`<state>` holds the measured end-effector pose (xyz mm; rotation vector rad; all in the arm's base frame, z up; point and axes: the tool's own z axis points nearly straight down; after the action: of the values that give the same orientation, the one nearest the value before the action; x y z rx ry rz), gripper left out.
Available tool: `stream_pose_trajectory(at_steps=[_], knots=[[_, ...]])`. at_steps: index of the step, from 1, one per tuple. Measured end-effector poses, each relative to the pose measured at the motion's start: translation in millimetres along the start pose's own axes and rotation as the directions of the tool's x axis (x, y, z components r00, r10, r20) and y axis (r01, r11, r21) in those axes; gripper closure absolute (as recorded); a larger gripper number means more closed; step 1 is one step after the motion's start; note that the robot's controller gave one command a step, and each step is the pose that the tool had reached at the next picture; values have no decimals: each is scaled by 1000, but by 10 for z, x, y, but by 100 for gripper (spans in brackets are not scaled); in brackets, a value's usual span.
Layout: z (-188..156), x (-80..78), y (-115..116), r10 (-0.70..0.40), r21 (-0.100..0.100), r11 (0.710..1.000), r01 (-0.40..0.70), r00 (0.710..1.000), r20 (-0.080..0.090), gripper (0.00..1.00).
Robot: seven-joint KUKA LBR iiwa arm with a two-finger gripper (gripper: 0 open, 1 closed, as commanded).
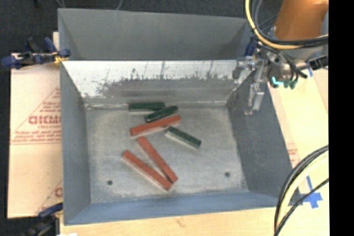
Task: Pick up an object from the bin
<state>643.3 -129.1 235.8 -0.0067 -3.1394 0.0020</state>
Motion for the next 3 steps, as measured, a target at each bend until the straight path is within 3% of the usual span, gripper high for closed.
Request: stream_pose_trajectory(at_steps=[1,2,3], knots=[[1162,45,379,-84,-2,996,84,996,-1,0],[1682,587,690,-101,-2,995,101,995,-1,0],[1654,651,1066,-288,-1,958,288,958,5,0]])
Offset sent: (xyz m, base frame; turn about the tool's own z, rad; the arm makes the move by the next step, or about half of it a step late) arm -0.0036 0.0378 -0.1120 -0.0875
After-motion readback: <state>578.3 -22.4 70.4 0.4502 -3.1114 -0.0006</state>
